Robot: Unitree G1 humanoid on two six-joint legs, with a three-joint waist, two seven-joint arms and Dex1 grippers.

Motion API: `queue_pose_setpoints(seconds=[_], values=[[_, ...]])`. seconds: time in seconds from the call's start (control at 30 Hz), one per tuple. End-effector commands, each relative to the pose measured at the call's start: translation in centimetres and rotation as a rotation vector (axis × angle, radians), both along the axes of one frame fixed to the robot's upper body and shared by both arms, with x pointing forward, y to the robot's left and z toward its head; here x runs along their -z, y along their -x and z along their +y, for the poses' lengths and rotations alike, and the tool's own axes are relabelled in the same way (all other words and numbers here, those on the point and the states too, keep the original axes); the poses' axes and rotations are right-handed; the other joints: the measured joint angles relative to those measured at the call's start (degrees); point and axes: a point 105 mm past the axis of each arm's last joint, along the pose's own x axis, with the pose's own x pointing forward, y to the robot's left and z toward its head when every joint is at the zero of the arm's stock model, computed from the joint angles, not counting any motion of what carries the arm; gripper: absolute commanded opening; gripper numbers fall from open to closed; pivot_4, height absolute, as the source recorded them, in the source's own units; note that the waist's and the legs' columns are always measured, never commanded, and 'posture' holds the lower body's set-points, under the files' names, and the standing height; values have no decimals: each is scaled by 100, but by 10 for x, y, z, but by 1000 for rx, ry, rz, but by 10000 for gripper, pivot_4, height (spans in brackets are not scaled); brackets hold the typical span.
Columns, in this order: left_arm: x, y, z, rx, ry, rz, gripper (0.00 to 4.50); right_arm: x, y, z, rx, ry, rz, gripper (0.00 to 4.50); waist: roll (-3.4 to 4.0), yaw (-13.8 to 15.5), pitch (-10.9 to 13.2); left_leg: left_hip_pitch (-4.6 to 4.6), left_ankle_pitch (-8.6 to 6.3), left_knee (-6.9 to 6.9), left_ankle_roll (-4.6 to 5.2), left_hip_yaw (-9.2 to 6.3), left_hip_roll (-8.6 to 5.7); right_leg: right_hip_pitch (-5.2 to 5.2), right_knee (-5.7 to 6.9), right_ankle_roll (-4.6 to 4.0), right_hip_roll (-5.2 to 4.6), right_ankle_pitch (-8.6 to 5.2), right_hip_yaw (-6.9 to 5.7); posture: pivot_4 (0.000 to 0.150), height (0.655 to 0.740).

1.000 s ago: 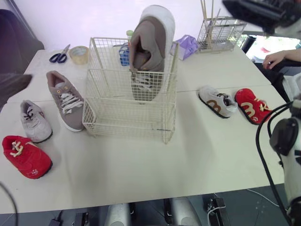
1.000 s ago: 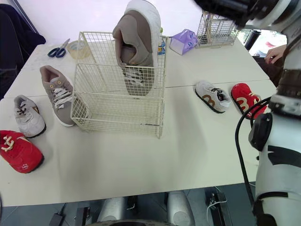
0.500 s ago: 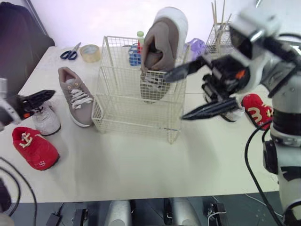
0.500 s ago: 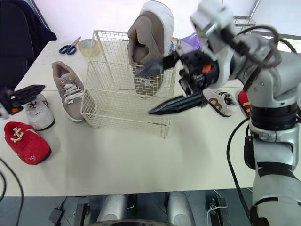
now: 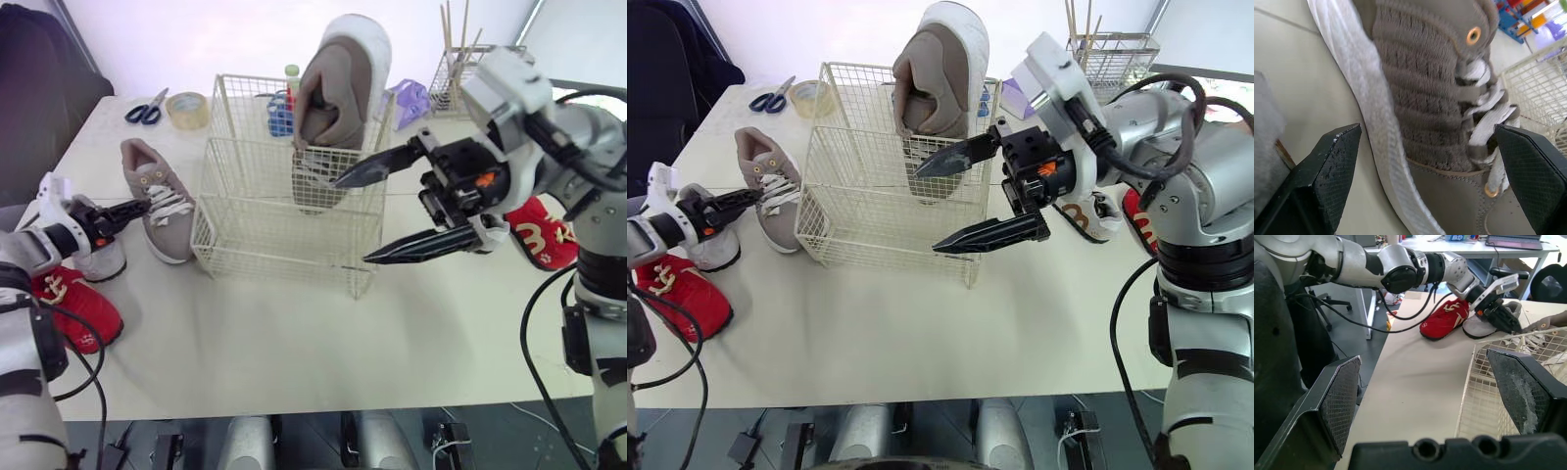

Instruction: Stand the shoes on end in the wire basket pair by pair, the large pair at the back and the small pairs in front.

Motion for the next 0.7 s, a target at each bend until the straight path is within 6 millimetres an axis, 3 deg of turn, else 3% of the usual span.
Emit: queue_pose_setpoints(seconds=[0.03, 0.33, 0.37, 0.4, 0.5, 0.63, 0.7], values=[[8, -4, -4, -21, -5, 57, 45000, -9, 6, 0, 1, -24, -57, 44557, 0, 8, 0, 0, 0, 1, 0, 0, 0, 1, 0, 0, 0, 0, 0, 1500, 7400], [33, -18, -22, -93, 18, 120, 45000, -15, 4, 0, 49, -51, -79, 44557, 4, 38, -3, 2, 0, 13, 2, -9, -1, 11, 6, 0, -2, 0, -5, 1500, 7400], [34, -18, -23, -96, 20, 119, 39684, -15, 4, 0, 55, -50, -81, 45000, 4, 38, -4, 1, 0, 17, 3, -11, -1, 14, 6, 0, -2, 0, -7, 1500, 7400], [35, -18, -23, -98, 22, 120, 37566, -16, 4, 0, 60, -50, -83, 45000, 4, 38, -4, 1, -1, 21, 4, -14, -2, 16, 8, 1, -2, 0, -9, 1500, 7400], [34, -19, -26, -87, 36, 111, 22895, -16, 4, -1, 72, -51, -84, 45000, 4, 39, -4, 1, -3, 29, 7, -18, -1, 20, 9, 1, -2, 0, -13, 1500, 7400], [27, -19, -23, -92, 53, 86, 11190, -16, 2, -1, 84, -52, -85, 45000, 4, 39, -4, -3, -6, 35, 12, -19, -2, 20, 9, 1, -3, 0, -15, 1500, 7400], [22, -18, -18, -104, 54, 74, 7633, -16, 1, -1, 87, -53, -87, 45000, 4, 38, -4, -5, -7, 37, 13, -20, -2, 20, 9, 1, -3, 0, -16, 1500, 7400]])
